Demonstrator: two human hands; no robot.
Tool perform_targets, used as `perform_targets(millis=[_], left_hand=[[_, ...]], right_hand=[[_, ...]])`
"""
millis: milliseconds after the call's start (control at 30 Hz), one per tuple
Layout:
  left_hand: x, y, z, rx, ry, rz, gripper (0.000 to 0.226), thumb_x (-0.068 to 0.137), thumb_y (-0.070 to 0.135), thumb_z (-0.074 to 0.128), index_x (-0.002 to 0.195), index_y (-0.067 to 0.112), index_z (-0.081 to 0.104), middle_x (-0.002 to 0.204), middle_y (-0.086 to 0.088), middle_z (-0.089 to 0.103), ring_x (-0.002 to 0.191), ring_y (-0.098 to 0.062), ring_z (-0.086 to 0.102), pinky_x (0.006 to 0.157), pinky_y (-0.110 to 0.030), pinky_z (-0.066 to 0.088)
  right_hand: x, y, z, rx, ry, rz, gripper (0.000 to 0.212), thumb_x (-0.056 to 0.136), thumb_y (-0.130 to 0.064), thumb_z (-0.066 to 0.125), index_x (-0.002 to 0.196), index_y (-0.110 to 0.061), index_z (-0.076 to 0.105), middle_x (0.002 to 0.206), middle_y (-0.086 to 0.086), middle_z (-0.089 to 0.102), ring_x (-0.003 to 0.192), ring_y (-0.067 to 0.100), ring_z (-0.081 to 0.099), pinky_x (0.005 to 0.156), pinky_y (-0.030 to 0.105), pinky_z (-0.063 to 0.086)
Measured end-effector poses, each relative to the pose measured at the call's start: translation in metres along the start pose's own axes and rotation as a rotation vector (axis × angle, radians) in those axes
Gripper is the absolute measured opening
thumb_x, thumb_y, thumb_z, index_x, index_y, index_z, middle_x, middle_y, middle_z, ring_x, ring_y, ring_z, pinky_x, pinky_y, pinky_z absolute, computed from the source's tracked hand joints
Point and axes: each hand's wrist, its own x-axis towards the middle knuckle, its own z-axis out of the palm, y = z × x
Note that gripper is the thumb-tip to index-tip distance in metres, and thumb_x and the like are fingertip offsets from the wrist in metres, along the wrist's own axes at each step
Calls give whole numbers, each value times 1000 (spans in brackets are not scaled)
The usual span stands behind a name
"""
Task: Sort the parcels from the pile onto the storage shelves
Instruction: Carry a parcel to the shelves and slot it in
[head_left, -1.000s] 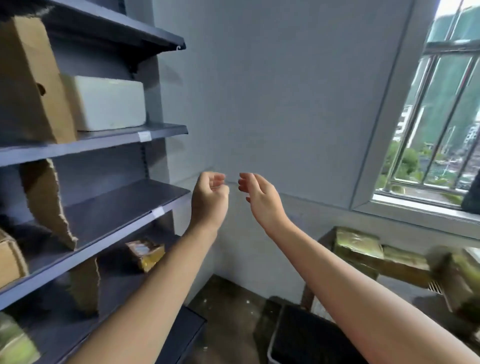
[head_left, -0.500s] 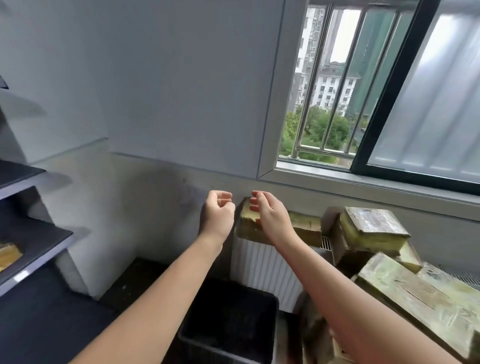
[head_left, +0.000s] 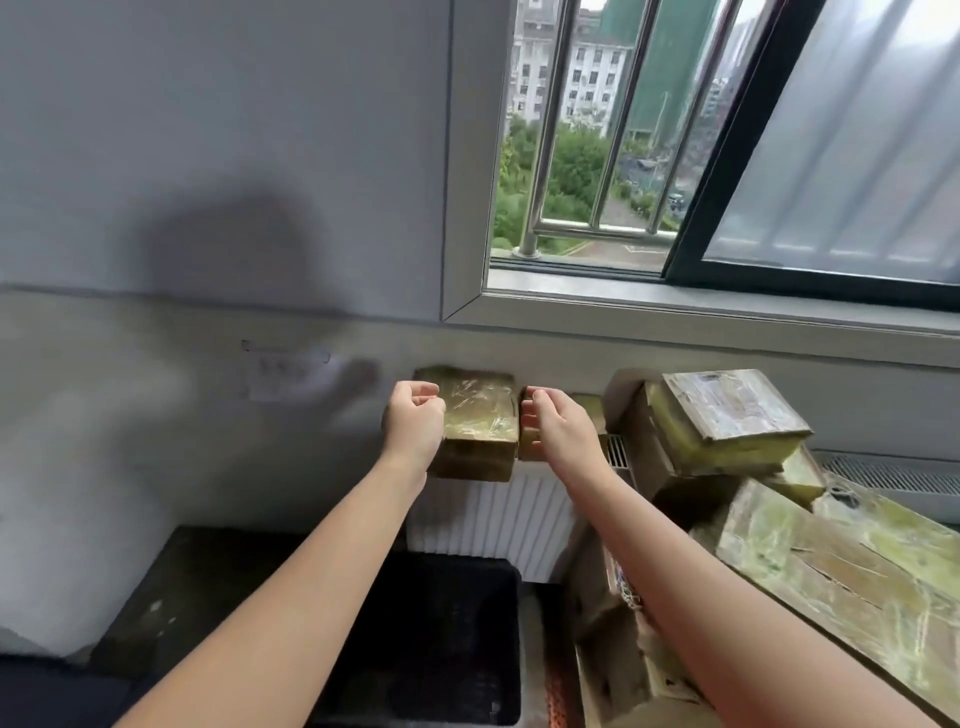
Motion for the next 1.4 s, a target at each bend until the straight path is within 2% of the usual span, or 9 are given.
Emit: perform_targets(millis=[167, 367, 533, 733, 900, 1067, 1200, 1333, 1400], left_hand=[[89, -35, 20, 102, -36, -95, 27, 92, -1, 45, 115, 8, 56, 109, -8, 55, 80, -12, 52, 87, -38, 50], [169, -98, 30, 329, 11, -168, 50, 91, 9, 60, 139, 7, 48, 142, -9, 46, 121, -23, 49, 85, -21, 38], [214, -138, 34, 453, -18, -281, 66, 96, 22, 58, 153, 10, 28, 158, -8, 31, 141, -27, 35, 106, -34, 34], [242, -159, 35, 374, -100, -388, 62, 96, 27, 53, 153, 15, 30, 150, -5, 43, 131, -27, 46, 110, -45, 40], [238, -167, 30, 277, -113, -425, 50, 91, 24, 65, 137, 16, 49, 121, -1, 63, 101, -18, 62, 90, -37, 52], [226, -165, 11, 182, -98, -507, 57, 85, 9, 69, 136, 18, 44, 123, -6, 61, 102, -25, 63, 82, -43, 55], [215, -157, -4, 149, -69, -464, 50, 81, -3, 67, 121, 18, 44, 120, -9, 60, 103, -29, 63, 83, -48, 56], [201, -148, -23, 121, -98, -429, 75, 84, 3, 68, 144, 27, 29, 125, -3, 54, 106, -25, 59, 90, -49, 52], [194, -139, -33, 47, -97, -474, 61, 92, 19, 62, 143, 27, 31, 132, -3, 54, 105, -26, 59, 93, -50, 47]], right_hand=[[66, 27, 22, -74, 21, 106, 30, 104, -31, 39, 112, -17, 65, 111, 3, 67, 109, 23, 62, 101, 45, 47], [130, 82, 40, -197, -54, 178, 40, 106, -29, 35, 129, -5, 58, 129, 8, 61, 114, 19, 53, 88, 28, 37], [178, 133, 49, -196, -95, 317, 43, 104, -31, 35, 135, -9, 54, 130, 4, 58, 121, 21, 50, 90, 28, 35], [194, 168, 67, -84, -121, 487, 40, 103, -34, 39, 118, -3, 61, 86, -4, 51, 95, 21, 54, 101, 48, 48], [199, 174, 73, -118, -182, 491, 47, 99, -43, 44, 133, -11, 49, 113, -1, 55, 102, 17, 54, 98, 43, 49], [193, 161, 79, -108, -227, 409, 53, 102, -35, 45, 149, -16, 32, 125, 0, 47, 97, 12, 52, 79, 28, 43], [188, 145, 86, -109, -214, 320, 41, 103, -37, 40, 140, -19, 44, 120, -3, 54, 103, 15, 54, 81, 31, 46], [180, 124, 91, -87, -215, 335, 45, 100, -53, 39, 127, -18, 49, 119, 0, 58, 112, 21, 57, 99, 46, 48], [174, 112, 90, -82, -237, 377, 61, 92, -71, 35, 117, -20, 56, 115, -1, 62, 110, 20, 60, 97, 46, 49]])
